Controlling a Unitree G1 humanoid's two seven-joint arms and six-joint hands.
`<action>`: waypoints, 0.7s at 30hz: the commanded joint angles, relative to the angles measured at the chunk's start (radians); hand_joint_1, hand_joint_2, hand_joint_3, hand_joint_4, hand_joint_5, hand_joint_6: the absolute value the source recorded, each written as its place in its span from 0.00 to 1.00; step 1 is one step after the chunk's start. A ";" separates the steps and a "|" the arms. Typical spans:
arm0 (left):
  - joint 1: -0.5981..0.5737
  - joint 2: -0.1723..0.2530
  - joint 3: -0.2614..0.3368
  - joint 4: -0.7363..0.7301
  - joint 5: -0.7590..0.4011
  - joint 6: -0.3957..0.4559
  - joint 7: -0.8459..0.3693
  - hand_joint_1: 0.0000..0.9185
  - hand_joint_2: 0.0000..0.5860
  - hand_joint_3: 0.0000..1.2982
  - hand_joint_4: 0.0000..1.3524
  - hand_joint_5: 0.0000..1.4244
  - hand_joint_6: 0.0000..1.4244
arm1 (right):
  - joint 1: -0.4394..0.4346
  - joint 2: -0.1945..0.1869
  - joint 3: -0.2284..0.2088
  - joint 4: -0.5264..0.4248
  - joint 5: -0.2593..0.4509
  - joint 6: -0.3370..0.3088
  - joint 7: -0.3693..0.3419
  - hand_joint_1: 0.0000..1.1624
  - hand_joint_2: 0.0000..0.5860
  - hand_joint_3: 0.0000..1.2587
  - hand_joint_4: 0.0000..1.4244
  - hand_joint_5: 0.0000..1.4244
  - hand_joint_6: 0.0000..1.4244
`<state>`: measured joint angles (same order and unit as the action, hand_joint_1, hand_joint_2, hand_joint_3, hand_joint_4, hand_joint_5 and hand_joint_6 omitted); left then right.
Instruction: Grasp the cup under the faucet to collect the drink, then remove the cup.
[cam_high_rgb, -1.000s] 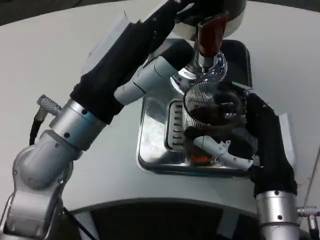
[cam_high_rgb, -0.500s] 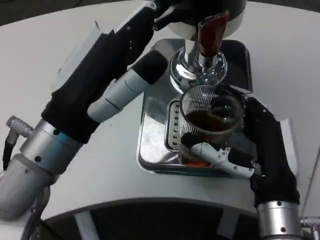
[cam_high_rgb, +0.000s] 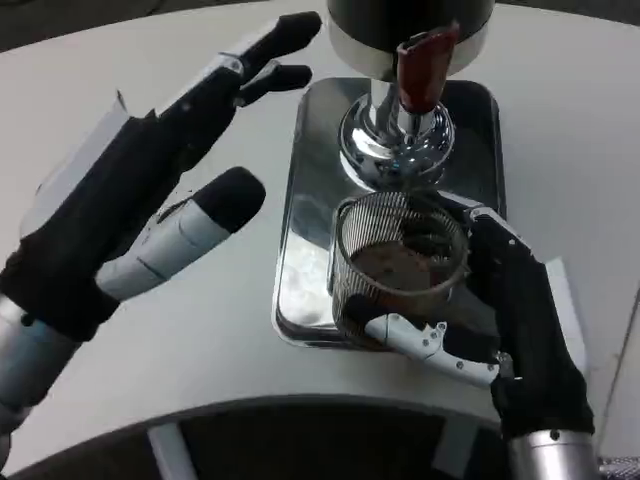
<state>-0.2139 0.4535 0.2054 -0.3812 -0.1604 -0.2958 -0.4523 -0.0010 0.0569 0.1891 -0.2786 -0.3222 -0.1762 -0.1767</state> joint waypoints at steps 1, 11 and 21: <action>0.107 0.033 0.054 -0.027 0.005 -0.084 -0.022 0.02 0.13 0.11 0.06 0.10 0.03 | 0.034 0.005 0.030 -0.086 0.028 -0.002 0.036 0.87 0.26 0.59 0.59 0.68 0.64; 0.266 0.093 0.141 -0.023 -0.019 -0.225 -0.076 0.02 0.12 0.12 0.06 0.10 0.03 | 0.069 -0.040 0.018 -0.181 0.093 0.045 0.139 0.87 0.25 0.59 0.59 0.68 0.64; 0.332 0.137 0.173 -0.017 -0.023 -0.313 -0.108 0.02 0.12 0.13 0.06 0.10 0.03 | 0.108 -0.103 -0.028 -0.279 0.182 0.092 0.241 0.86 0.26 0.59 0.59 0.68 0.64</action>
<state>0.0905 0.5720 0.3681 -0.3933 -0.1866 -0.5685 -0.5432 0.0901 -0.0312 0.1700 -0.5006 -0.1853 -0.0840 0.0358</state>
